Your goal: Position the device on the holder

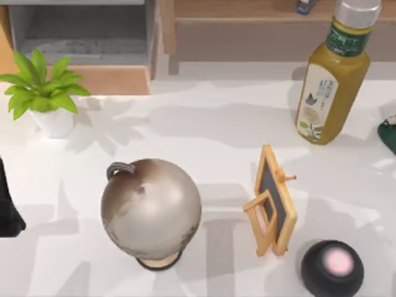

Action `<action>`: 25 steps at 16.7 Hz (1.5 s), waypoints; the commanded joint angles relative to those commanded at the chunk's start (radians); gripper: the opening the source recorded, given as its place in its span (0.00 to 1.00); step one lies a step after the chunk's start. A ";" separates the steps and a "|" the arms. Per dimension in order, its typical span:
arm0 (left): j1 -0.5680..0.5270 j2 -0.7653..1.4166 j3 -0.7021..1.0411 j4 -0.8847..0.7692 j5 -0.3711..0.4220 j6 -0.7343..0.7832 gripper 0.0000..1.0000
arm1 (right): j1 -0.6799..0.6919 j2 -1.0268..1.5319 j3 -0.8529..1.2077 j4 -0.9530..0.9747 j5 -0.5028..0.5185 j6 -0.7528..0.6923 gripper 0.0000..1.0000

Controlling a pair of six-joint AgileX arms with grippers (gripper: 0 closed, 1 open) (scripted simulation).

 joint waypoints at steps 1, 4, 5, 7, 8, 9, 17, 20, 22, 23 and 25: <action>0.000 0.000 0.000 0.000 0.000 0.000 1.00 | 0.000 0.000 0.000 0.000 0.000 0.000 0.00; 0.000 0.000 0.000 0.000 0.000 0.000 1.00 | 0.000 0.000 0.000 0.000 0.000 0.000 0.00; 0.000 0.000 0.000 0.000 0.000 0.000 1.00 | 0.004 -0.002 0.002 -0.003 -0.001 0.002 0.00; 0.000 0.000 0.000 0.000 0.000 0.000 1.00 | 0.002 0.001 0.005 0.013 0.005 0.004 0.00; 0.000 0.000 0.000 0.000 0.000 0.000 1.00 | 0.009 0.013 0.012 0.033 0.006 0.008 0.00; 0.000 0.000 0.000 0.000 0.000 0.000 1.00 | 0.025 0.033 0.021 0.057 0.009 0.014 0.00; 0.000 0.000 0.000 0.000 0.000 0.000 1.00 | 0.142 0.171 0.059 0.166 0.137 0.075 0.00; 0.000 0.000 0.000 0.000 0.000 0.000 1.00 | 0.142 0.171 0.059 0.166 0.137 0.075 0.08; 0.000 0.000 0.000 0.000 0.000 0.000 1.00 | 0.142 0.171 0.059 0.166 0.137 0.075 0.23; 0.000 0.000 0.000 0.000 0.000 0.000 1.00 | 0.142 0.171 0.059 0.166 0.137 0.075 0.30; 0.000 0.000 0.000 0.000 0.000 0.000 1.00 | 0.142 0.171 0.059 0.166 0.137 0.075 0.45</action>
